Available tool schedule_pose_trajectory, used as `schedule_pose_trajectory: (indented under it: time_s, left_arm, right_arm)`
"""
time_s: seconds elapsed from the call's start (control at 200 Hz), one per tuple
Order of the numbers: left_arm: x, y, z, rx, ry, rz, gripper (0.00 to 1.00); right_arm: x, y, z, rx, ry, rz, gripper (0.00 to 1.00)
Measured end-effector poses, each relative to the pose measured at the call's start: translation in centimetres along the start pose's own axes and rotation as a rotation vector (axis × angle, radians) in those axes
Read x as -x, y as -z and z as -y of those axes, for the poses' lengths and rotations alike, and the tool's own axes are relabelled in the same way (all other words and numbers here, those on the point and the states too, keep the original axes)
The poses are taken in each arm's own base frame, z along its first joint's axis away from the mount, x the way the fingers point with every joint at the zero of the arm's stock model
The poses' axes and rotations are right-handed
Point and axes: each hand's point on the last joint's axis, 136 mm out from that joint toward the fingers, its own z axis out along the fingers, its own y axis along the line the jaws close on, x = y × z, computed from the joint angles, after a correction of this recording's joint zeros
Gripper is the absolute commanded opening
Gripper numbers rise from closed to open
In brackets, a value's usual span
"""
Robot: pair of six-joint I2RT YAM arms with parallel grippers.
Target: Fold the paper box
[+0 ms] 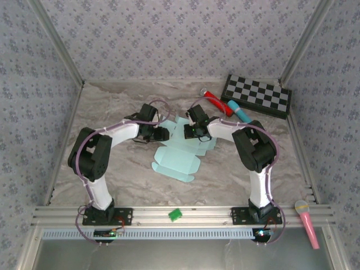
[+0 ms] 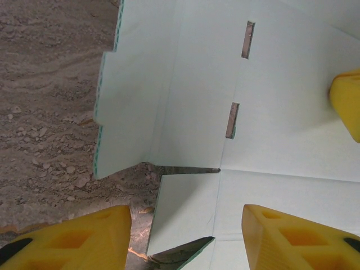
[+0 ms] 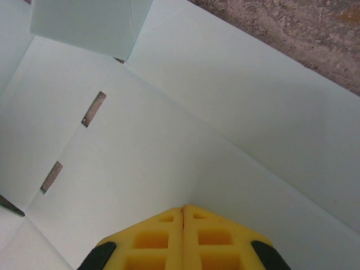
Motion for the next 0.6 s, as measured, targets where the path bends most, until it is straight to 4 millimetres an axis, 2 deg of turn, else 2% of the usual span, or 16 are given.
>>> schedule_pose_trajectory:
  time_s: [0.095, 0.27, 0.38, 0.485, 0.6]
  left_arm:
    - [-0.1, -0.2, 0.1, -0.010, 0.000, -0.006, 0.54]
    - [-0.7, -0.6, 0.3, -0.040, 0.000, -0.022, 0.46]
    - [-1.0, -0.7, 0.2, -0.040, 0.000, -0.029, 0.46]
    - [-1.2, -0.4, 0.4, -0.037, -0.011, -0.024, 0.46]
    - [-0.9, 0.6, 1.5, -0.051, -0.055, 0.005, 0.46]
  right_arm:
    - [0.0, 0.0, -0.1, -0.001, 0.001, 0.000, 0.01]
    - [0.0, 0.0, -0.1, -0.003, 0.002, 0.001, 0.01]
    - [0.0, 0.0, -0.1, -0.007, 0.004, 0.001, 0.00]
    - [-0.1, 0.0, -0.3, -0.005, 0.009, -0.001, 0.00]
    - [-0.2, 0.0, -0.6, -0.002, 0.013, -0.002, 0.00]
